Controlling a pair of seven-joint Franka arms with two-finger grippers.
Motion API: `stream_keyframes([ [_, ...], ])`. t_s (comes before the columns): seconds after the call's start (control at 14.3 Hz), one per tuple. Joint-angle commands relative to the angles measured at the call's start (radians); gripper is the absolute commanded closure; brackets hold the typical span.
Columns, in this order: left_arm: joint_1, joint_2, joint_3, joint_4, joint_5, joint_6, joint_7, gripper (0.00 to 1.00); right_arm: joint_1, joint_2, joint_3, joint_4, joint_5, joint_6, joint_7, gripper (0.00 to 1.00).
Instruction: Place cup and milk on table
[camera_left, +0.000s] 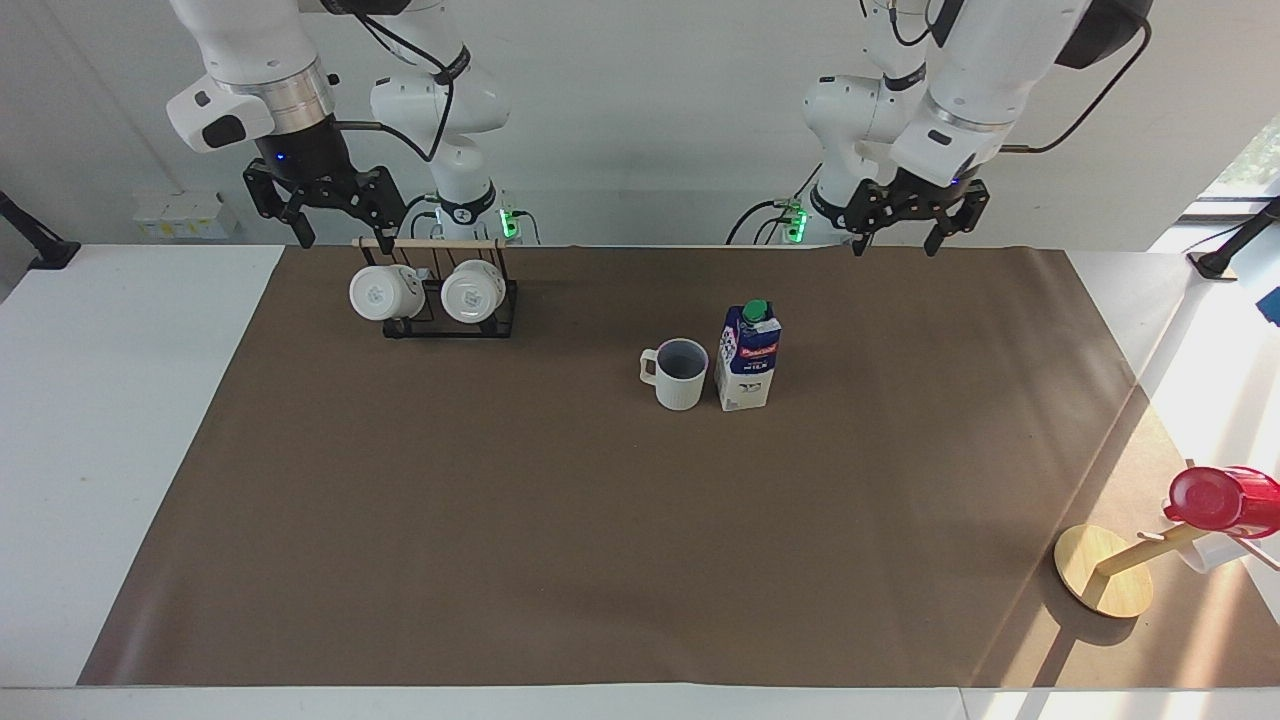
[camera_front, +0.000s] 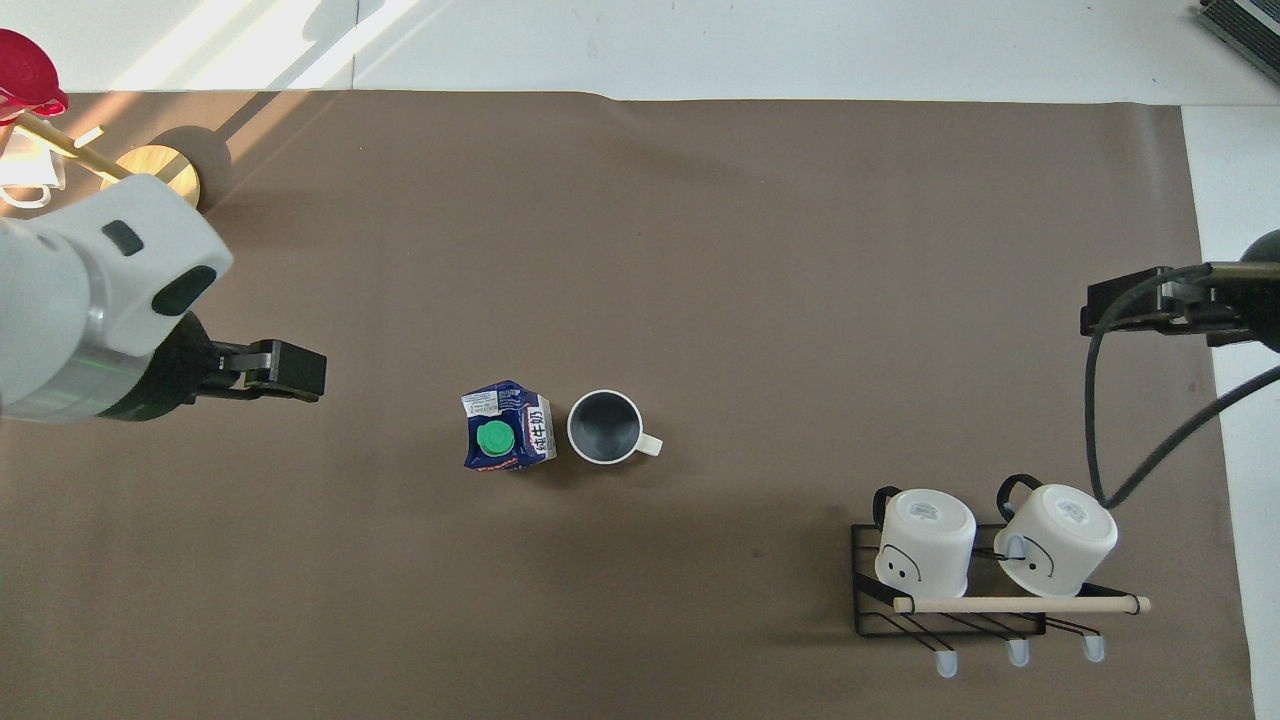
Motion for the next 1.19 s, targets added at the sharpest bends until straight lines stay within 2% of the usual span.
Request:
stream_keyframes([
  [0.0, 0.063, 0.011, -0.011, 0.038, 0.005, -0.076, 0.125, 0.0, -0.005, -0.004, 0.002, -0.009, 0.005, 0.009, -0.025, 0.0],
  [0.35, 0.146, -0.003, -0.011, 0.052, 0.019, -0.116, 0.171, 0.0, -0.005, -0.006, 0.002, -0.011, 0.005, 0.009, -0.024, 0.0],
  [1.12, 0.152, -0.021, -0.002, 0.05, 0.014, -0.099, 0.165, 0.0, -0.005, -0.009, 0.002, -0.013, 0.005, 0.005, -0.022, 0.0],
])
